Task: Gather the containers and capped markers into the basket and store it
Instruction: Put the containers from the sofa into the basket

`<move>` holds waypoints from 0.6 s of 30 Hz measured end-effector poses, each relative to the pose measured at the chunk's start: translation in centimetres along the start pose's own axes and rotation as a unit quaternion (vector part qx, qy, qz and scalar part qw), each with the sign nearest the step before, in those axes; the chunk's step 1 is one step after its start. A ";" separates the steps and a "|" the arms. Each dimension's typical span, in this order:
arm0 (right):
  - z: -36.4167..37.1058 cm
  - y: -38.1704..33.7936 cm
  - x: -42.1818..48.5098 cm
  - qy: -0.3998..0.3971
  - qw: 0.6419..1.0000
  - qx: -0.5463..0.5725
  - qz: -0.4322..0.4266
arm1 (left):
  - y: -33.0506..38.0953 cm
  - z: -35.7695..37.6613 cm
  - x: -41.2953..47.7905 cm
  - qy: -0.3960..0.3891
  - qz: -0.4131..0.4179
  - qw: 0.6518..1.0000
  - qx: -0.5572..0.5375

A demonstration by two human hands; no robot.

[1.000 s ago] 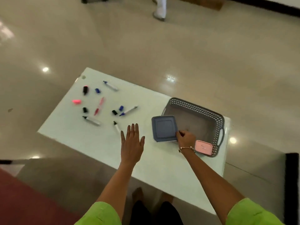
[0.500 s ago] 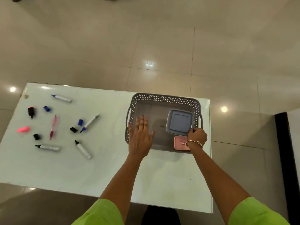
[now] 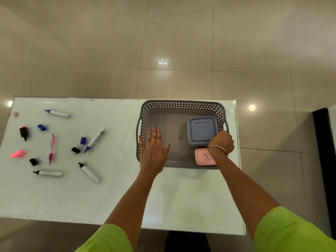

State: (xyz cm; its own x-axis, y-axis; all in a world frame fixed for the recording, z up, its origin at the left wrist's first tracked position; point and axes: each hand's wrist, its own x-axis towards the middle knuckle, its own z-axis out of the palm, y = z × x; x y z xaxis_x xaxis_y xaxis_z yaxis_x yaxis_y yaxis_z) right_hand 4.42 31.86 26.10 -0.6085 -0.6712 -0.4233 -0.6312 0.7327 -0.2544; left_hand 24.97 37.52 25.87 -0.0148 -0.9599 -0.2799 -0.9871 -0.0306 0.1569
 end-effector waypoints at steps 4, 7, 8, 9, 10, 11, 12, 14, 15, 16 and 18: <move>0.3 0.3 0.2 -0.002 1.000 -0.020 0.014 | 0.0 0.2 0.3 0.000 0.001 1.000 -0.005; 0.6 0.4 0.3 -0.006 0.999 -0.029 0.014 | 0.0 0.6 0.4 -0.002 0.003 1.000 -0.006; 0.7 0.4 0.2 -0.005 0.999 -0.030 0.016 | 0.0 0.7 0.4 -0.003 0.004 1.000 -0.005; 0.8 0.5 0.2 -0.005 0.999 -0.030 0.017 | 0.0 0.8 0.4 -0.004 0.006 1.000 -0.004; 0.9 0.5 0.2 -0.006 0.999 -0.029 0.016 | 0.0 0.8 0.4 -0.004 0.010 1.000 -0.004; 1.0 0.6 0.1 -0.007 0.999 -0.028 0.015 | 0.1 0.7 0.4 -0.004 0.013 1.000 -0.004; 0.9 0.7 0.1 -0.007 1.000 -0.026 0.011 | 0.3 0.7 0.4 -0.004 0.015 1.000 -0.005; 0.6 0.8 0.1 -0.006 1.000 -0.029 0.000 | 0.5 0.4 0.4 -0.007 0.018 1.000 -0.007; 0.5 0.9 0.1 -0.004 0.999 -0.033 -0.009 | 0.7 0.3 0.4 -0.010 0.020 1.000 -0.006; 0.2 1.0 0.1 0.003 0.999 -0.039 -0.023 | 0.9 0.1 0.4 -0.014 0.021 1.000 -0.004; -0.2 1.2 -0.3 0.025 0.995 -0.044 -0.087 | 1.6 -0.3 0.4 -0.023 0.026 0.999 0.002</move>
State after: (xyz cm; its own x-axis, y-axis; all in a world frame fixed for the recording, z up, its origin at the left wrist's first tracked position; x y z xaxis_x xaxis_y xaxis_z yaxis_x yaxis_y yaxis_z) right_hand 3.71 32.91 26.12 -0.5086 -0.7934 -0.3345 -0.7670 0.5940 -0.2426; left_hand 23.44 37.02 26.33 -0.0728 -0.9461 -0.3155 -0.9856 0.0198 0.1680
